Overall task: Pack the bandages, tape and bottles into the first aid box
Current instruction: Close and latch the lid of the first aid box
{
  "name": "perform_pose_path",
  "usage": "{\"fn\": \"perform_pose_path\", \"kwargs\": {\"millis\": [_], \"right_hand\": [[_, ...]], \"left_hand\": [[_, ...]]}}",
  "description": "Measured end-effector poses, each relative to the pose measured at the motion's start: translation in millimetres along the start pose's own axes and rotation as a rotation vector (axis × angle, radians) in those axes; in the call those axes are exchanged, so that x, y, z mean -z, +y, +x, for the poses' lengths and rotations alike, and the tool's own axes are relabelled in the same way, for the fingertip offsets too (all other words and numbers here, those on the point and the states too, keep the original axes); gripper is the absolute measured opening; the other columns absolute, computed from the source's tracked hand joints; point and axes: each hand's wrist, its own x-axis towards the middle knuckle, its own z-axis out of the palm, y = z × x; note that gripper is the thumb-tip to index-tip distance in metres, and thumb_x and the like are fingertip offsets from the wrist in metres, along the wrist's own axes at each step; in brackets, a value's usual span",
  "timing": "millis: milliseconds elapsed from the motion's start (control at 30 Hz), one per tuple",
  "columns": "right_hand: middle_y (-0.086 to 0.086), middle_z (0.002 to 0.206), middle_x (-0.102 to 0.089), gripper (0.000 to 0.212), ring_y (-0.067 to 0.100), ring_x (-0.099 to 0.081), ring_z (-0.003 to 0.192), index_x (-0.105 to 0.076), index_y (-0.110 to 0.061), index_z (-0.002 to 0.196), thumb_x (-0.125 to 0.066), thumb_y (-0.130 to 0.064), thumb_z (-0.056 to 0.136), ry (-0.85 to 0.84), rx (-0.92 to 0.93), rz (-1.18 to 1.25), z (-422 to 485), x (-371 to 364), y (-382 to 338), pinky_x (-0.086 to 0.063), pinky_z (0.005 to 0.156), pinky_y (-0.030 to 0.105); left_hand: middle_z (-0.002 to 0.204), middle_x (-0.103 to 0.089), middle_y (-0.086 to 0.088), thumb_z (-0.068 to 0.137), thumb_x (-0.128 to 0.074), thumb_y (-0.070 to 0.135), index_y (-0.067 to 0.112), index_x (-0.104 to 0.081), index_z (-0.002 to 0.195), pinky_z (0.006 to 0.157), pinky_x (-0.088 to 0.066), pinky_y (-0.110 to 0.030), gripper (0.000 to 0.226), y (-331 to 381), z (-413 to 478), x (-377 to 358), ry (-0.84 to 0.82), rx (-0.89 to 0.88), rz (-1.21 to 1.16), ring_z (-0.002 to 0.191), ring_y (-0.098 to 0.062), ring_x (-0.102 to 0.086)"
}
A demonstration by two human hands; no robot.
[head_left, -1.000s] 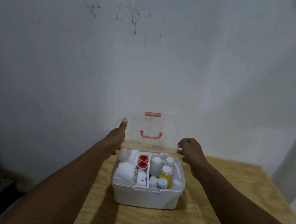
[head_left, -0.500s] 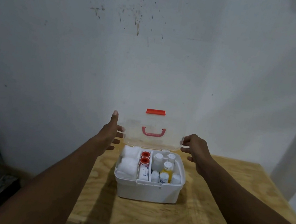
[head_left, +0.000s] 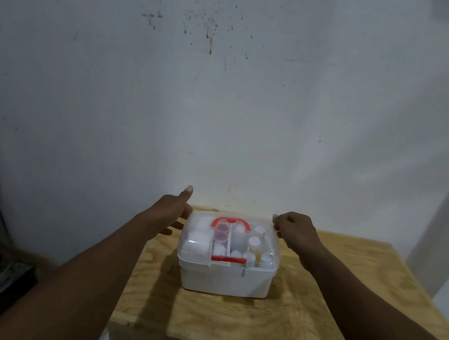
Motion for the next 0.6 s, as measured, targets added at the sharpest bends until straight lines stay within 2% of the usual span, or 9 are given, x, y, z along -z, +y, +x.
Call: {"fn": "perform_pose_path", "kwargs": {"millis": [100,200,367,467,600], "right_hand": [[0.005,0.106,-0.069,0.022,0.018,-0.062,0.093,-0.066,-0.011,0.098,-0.057,-0.031,0.095,0.028,0.137,-0.196,-6,-7,0,-0.05,0.082,0.034],[0.004,0.119,-0.065,0.032,0.02,-0.059,0.107,-0.063,-0.015,0.114,-0.056,-0.04,0.094,0.071,0.307,-0.377,-9,-17,-2,-0.047,0.087,0.033],[0.0,0.135,-0.059,0.052,0.02,-0.051,0.125,-0.059,-0.021,0.127,-0.044,-0.053,0.089,-0.023,0.433,-0.449,-25,-38,2,-0.043,0.104,0.04],[0.0,0.137,-0.058,0.059,0.019,-0.047,0.128,-0.059,-0.02,0.129,-0.038,-0.053,0.086,0.0,0.457,-0.453,-29,-39,6,-0.04,0.106,0.037],[0.001,0.139,-0.056,0.061,0.02,-0.046,0.129,-0.056,-0.019,0.132,-0.035,-0.055,0.087,-0.009,0.498,-0.516,-27,-41,9,-0.037,0.106,0.036]], "left_hand": [[0.128,-0.062,-0.012,0.099,-0.033,0.064,0.008,-0.06,0.125,0.096,-0.05,-0.044,0.067,0,0,-7,0.032,-0.061,0.111,0.11,-0.03,-0.061],[0.137,-0.057,-0.013,0.098,-0.041,0.062,0.012,-0.055,0.131,0.095,-0.045,-0.036,0.062,-3,1,-19,0.129,-0.209,0.349,0.116,-0.028,-0.057],[0.154,-0.044,-0.007,0.103,-0.043,0.048,0.019,-0.046,0.146,0.112,-0.033,-0.035,0.052,-14,-9,-48,0.085,-0.36,0.413,0.138,-0.025,-0.044],[0.155,-0.044,-0.005,0.105,-0.042,0.04,0.021,-0.047,0.147,0.112,-0.03,-0.032,0.046,-18,-13,-48,0.119,-0.37,0.367,0.14,-0.024,-0.042],[0.155,-0.045,-0.003,0.104,-0.041,0.041,0.019,-0.048,0.146,0.113,-0.033,-0.034,0.047,-20,-16,-50,0.174,-0.488,0.529,0.14,-0.021,-0.042]]}}
